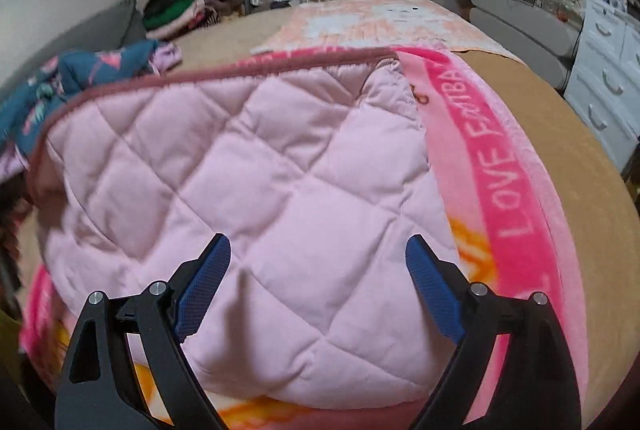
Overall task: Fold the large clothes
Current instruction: 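Lay the hem over the collar and open both tools, then grasp the folded jacket edge with both tools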
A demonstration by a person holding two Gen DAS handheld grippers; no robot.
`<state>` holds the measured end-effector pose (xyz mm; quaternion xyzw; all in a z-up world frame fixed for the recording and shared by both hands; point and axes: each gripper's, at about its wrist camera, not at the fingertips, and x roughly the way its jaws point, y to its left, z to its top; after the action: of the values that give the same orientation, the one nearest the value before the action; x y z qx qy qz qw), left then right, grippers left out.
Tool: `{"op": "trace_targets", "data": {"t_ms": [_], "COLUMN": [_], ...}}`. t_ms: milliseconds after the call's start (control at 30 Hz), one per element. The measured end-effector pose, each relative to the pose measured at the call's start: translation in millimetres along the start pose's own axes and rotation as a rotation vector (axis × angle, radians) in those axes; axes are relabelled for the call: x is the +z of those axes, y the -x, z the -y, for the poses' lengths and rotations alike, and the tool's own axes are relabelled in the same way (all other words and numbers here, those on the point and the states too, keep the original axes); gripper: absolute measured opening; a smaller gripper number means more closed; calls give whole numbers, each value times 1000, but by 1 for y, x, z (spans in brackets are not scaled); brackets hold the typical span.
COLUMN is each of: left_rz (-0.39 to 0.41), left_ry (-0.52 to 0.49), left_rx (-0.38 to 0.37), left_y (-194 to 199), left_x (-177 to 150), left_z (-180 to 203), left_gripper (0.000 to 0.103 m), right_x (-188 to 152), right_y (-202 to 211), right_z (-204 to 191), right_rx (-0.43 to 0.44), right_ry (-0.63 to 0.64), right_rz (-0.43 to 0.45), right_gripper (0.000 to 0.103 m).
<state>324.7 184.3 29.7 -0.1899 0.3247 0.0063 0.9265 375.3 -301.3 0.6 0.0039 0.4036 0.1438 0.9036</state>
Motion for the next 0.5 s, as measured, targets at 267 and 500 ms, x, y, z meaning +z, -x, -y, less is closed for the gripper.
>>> {"op": "trace_targets", "data": {"t_ms": [267,500], "left_rz": [146,92], "left_ry": [-119,-131], "left_rx": [45,160], "left_y": [55,55], "left_x": [7,-23], "left_z": [31,-4], "left_gripper": [94,94], "right_x": [-7,-38], "right_y": [26,51], "right_z": [6,32], "right_rx": [17,-36], "right_ry": [-26,-50], "right_rz": [76,120], "right_gripper": [91,95]}}
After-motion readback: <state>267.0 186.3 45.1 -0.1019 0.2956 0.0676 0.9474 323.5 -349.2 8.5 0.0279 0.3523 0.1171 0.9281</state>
